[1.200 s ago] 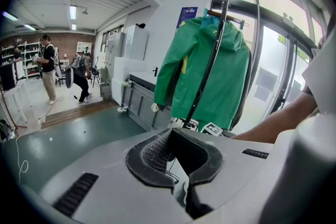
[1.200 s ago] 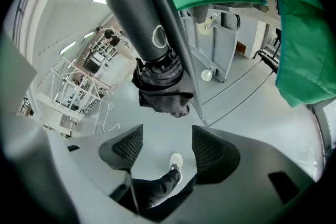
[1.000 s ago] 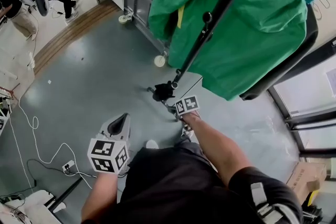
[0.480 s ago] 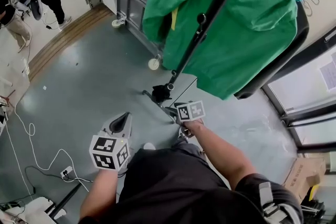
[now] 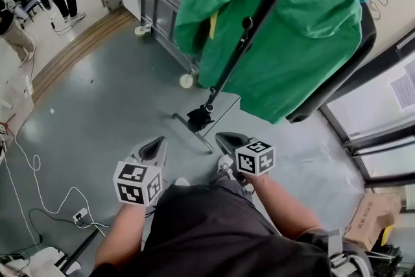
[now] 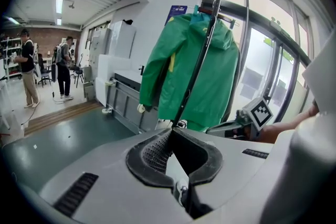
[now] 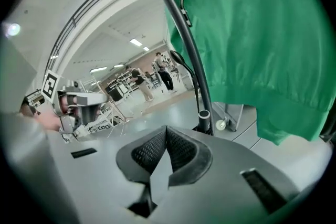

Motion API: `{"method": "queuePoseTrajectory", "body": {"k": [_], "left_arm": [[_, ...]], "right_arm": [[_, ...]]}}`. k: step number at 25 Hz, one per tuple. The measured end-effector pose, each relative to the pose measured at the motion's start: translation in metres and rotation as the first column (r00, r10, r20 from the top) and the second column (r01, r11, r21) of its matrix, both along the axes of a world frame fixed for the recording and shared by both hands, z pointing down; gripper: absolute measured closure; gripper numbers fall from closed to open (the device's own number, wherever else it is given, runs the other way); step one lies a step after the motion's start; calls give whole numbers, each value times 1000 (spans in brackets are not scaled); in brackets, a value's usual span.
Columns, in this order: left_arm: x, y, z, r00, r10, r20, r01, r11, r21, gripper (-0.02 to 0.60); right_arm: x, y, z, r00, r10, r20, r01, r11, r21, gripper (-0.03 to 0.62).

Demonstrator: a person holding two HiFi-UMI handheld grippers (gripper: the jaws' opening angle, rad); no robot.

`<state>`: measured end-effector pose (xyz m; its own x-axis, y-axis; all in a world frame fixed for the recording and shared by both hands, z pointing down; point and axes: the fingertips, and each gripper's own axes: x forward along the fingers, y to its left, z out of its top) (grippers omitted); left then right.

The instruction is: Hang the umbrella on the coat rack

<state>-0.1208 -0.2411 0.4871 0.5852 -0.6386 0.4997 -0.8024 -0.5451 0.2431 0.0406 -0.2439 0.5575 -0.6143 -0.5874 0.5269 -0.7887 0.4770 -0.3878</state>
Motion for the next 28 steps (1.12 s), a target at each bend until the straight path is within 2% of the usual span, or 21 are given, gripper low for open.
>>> {"method": "queuePoseTrajectory", "body": {"k": [6, 10, 20, 28], "left_arm": [[11, 2, 1, 999, 40, 2, -40, 999, -4, 566], [17, 6, 2, 998, 64, 4, -64, 998, -4, 566], [28, 6, 0, 992, 122, 22, -122, 992, 10, 566], [33, 6, -6, 992, 129, 11, -129, 991, 37, 566]], "right_arm": [[-6, 13, -55, 1000, 3, 8, -4, 992, 129, 583], [-4, 26, -69, 1000, 23, -1, -23, 985, 172, 583], [12, 49, -77, 994, 100, 42, -106, 978, 182, 585], [13, 52, -72, 994, 106, 40, -111, 978, 177, 585]]}}
